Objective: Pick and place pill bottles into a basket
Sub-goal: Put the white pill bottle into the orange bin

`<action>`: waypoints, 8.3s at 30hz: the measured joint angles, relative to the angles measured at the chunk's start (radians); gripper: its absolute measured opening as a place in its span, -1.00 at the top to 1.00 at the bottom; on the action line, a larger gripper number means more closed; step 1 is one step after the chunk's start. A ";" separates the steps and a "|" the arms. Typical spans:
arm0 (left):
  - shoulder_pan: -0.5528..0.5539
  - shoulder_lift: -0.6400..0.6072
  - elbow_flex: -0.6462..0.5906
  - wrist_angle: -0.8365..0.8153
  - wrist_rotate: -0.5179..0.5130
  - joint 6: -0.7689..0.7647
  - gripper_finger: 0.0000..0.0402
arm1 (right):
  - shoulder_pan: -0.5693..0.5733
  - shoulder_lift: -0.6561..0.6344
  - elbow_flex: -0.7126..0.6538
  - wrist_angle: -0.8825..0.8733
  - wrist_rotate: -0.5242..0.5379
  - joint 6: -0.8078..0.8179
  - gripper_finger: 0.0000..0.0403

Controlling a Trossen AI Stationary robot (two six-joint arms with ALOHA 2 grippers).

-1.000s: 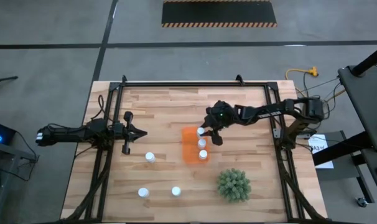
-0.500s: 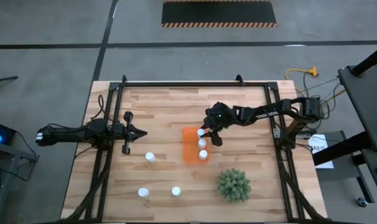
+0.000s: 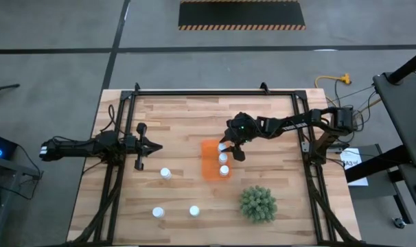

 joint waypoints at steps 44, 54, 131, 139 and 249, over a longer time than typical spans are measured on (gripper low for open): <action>0.000 0.000 0.000 0.000 0.000 0.000 1.00 | 0.001 -0.111 -0.091 0.327 0.044 0.294 -0.02; 0.000 0.000 0.000 0.000 0.000 0.000 1.00 | 0.074 -0.495 -0.467 0.609 0.233 0.261 -0.02; 0.000 0.001 0.000 0.000 0.000 0.000 1.00 | 0.146 -1.671 -0.765 -0.186 0.447 0.119 -0.02; 0.000 0.001 0.000 0.000 0.000 0.000 1.00 | 0.146 -1.669 -0.765 -0.186 0.453 0.122 -0.02; -0.045 0.960 0.993 -0.027 0.438 0.079 1.00 | 0.146 -1.669 -0.765 -0.185 0.453 0.014 -0.02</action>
